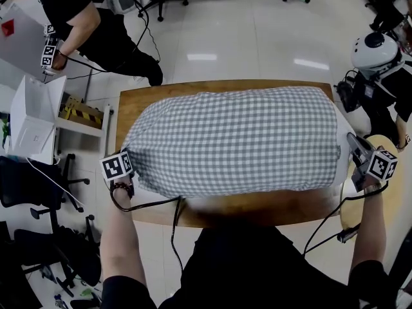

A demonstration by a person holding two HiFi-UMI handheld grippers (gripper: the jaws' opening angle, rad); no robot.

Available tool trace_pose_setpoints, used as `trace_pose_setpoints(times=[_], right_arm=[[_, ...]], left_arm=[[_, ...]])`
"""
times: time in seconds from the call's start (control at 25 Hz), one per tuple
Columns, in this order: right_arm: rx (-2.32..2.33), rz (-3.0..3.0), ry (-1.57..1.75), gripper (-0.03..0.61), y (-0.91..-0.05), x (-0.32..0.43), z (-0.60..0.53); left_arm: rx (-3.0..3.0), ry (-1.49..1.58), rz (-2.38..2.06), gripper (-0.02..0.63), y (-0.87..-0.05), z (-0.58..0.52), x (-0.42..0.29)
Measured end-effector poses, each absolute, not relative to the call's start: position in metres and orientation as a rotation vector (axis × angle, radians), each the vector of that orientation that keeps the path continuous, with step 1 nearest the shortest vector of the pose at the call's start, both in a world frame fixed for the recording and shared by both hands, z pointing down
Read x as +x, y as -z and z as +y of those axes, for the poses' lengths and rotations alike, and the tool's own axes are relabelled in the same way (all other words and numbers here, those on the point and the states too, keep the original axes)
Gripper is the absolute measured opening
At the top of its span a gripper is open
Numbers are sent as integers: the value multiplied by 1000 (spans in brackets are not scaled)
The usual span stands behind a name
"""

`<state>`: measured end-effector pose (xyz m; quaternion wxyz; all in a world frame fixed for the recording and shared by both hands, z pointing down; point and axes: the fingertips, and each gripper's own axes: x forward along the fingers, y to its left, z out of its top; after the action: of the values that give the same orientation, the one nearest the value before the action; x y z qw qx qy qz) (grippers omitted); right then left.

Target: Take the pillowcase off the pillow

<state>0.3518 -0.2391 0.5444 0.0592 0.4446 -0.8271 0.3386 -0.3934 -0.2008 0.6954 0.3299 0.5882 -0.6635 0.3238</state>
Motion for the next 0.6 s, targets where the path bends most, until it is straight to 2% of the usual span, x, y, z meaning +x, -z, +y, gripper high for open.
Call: trace_pose_setpoints(times=[0.2, 0.6], right_arm=[[1408, -2479, -917, 12, -541, 375, -237], [1504, -2350, -905, 12, -553, 397, -229]], left_arm=[[1517, -821, -1747, 6, -698, -192, -411], [1477, -779, -1798, 6, -674, -185, -455]])
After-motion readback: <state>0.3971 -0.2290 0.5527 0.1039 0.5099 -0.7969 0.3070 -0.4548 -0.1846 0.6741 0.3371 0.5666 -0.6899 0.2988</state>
